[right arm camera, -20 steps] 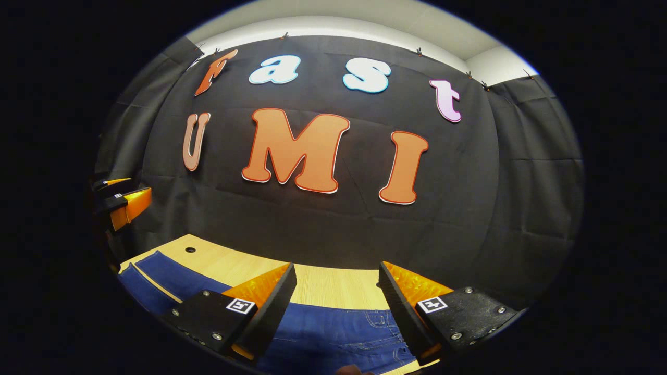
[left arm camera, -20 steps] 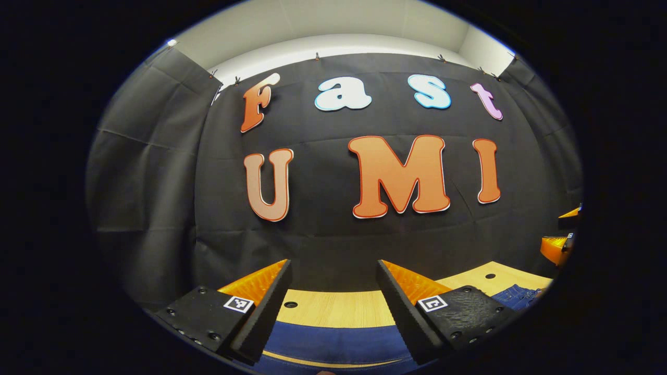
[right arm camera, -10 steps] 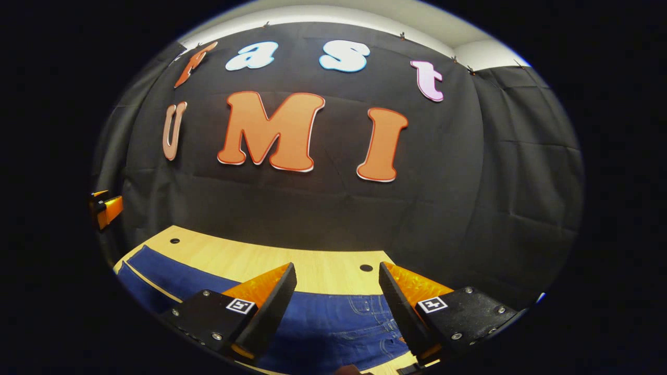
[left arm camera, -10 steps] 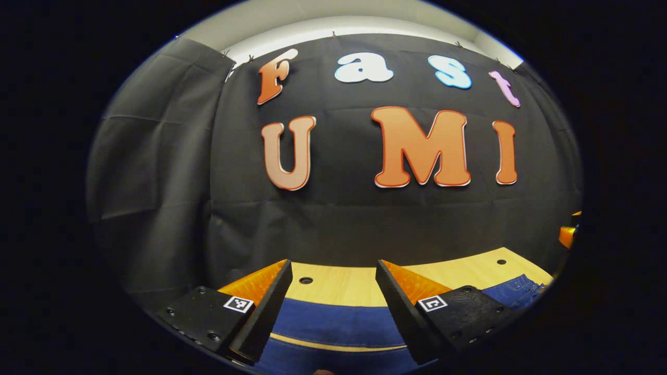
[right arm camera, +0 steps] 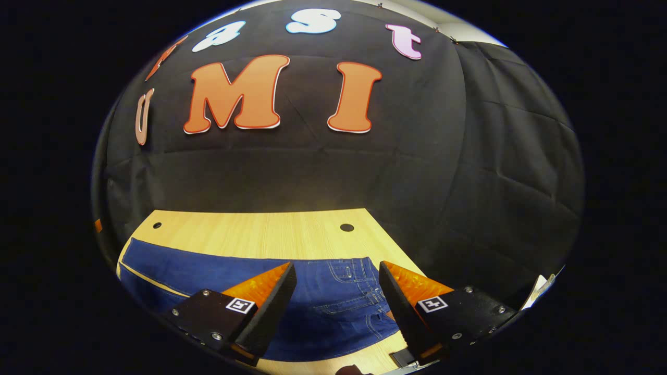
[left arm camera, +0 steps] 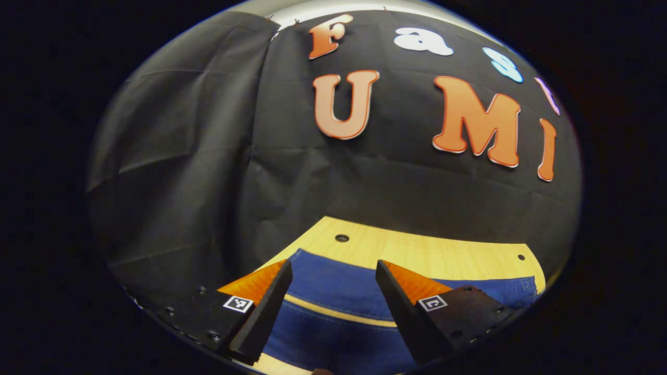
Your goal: Grasp the waist and the cuffs of the jeans and fold them to make the two legs overlap; first hold the waist and fold one-third of the jeans toward the cuffs, then hold the cuffs and fold the remaining one-third in the same direction to finish folding.
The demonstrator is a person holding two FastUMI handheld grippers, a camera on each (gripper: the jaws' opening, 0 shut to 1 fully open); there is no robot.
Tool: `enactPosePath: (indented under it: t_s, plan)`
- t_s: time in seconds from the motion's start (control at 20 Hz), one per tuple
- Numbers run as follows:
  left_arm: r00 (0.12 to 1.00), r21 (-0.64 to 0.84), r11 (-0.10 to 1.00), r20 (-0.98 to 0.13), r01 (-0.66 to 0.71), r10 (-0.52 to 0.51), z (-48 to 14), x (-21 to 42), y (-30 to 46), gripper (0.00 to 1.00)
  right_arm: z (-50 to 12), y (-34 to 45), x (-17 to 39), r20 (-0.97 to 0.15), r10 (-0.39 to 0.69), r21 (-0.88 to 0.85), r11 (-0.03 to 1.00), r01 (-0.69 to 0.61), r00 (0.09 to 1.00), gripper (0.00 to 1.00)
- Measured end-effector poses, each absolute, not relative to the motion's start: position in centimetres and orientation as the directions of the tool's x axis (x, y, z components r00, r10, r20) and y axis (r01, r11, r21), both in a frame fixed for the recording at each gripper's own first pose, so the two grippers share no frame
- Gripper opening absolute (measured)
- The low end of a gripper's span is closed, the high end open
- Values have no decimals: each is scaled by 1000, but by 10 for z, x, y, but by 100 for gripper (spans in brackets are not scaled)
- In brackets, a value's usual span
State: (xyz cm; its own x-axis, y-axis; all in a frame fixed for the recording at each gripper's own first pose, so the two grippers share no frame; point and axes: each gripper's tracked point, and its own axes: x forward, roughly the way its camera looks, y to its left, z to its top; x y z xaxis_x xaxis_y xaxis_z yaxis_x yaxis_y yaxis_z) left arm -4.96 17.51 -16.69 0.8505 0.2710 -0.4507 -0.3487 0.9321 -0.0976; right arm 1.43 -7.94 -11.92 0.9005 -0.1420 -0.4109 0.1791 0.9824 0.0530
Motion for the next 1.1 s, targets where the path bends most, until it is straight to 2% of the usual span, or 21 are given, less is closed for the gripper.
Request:
enactPosePath:
  t_s: [0.15,0.25,0.35,0.5,0.6,0.8,1.1]
  plan:
    - [800,-130,900,-523,-416,294,-192,-61,202,99,-145,-84,10,-501,-110,131,971,201,859,98]
    - [767,-159,874,-568,-459,300,-210,-69,215,97,-173,-90,3,-595,-89,176,955,237,799,98]
    - [699,-146,838,-637,-525,326,-231,-82,231,97,-197,-100,-6,-661,-75,199,942,271,747,99]
    - [607,-155,794,-734,-587,305,-266,-103,248,97,-226,-107,-9,-731,-43,240,918,316,681,98]
    - [579,-213,752,-773,-624,261,-283,-104,253,98,-243,-109,-12,-766,-1,287,895,343,643,98]
    - [456,-254,648,-875,-718,162,-331,-132,261,97,-273,-116,-16,-816,67,354,844,404,574,98]
    - [401,-354,443,-916,-824,15,-357,-157,258,98,-298,-130,-19,-848,102,381,799,465,519,98]
